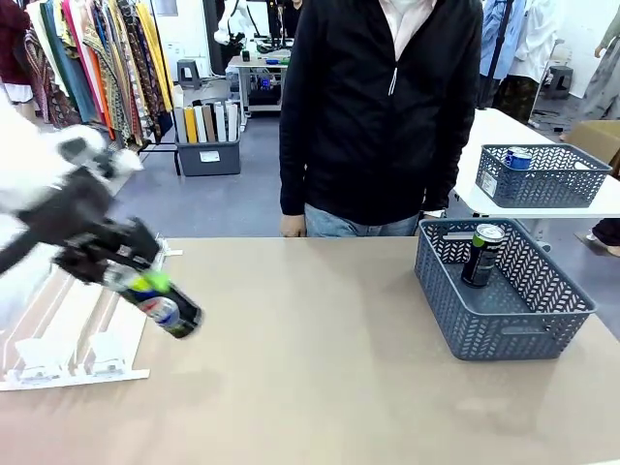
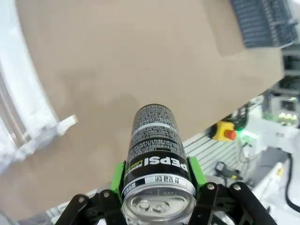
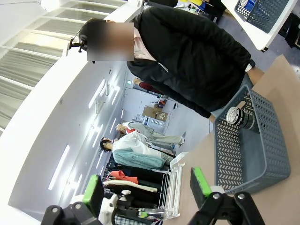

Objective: Retrieve and store the cans from the dispenser.
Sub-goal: Pick up one can from the Automatic Can Dispenser and place it in the middle of the table.

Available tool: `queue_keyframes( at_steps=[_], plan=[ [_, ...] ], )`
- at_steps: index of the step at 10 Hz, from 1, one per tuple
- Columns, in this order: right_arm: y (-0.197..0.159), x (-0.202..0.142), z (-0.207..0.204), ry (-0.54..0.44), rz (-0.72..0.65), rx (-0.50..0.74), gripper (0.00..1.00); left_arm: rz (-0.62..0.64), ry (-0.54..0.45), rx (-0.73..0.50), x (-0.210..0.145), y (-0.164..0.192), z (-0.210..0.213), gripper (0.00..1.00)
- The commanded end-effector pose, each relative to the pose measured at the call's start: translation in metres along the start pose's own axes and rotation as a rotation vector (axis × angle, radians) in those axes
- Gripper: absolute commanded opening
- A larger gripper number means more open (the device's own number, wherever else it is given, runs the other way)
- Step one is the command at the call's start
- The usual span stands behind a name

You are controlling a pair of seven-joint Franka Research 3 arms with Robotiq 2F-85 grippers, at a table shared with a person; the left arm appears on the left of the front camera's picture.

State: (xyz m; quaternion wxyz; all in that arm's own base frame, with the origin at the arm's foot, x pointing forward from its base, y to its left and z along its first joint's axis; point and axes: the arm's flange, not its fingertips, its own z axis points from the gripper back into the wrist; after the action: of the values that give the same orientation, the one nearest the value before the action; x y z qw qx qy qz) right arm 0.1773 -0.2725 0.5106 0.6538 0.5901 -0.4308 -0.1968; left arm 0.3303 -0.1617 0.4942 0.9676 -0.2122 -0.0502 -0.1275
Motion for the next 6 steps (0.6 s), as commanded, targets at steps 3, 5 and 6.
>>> queue_keyframes(
  at_steps=[3, 5, 6],
  plan=[
    [0.001, 0.003, -0.003, -0.019, 0.027, 0.025, 1.0, -0.112, 0.053, 0.208, 0.074, -0.087, -0.094, 0.0],
    [0.001, 0.003, -0.003, -0.019, 0.027, 0.025, 1.0, -0.142, 0.087, 0.346, 0.077, -0.11, -0.142, 0.0],
    [0.001, 0.003, -0.003, -0.019, 0.027, 0.025, 1.0, -0.162, 0.038, 0.431, 0.079, -0.118, -0.159, 0.0]
  ],
)
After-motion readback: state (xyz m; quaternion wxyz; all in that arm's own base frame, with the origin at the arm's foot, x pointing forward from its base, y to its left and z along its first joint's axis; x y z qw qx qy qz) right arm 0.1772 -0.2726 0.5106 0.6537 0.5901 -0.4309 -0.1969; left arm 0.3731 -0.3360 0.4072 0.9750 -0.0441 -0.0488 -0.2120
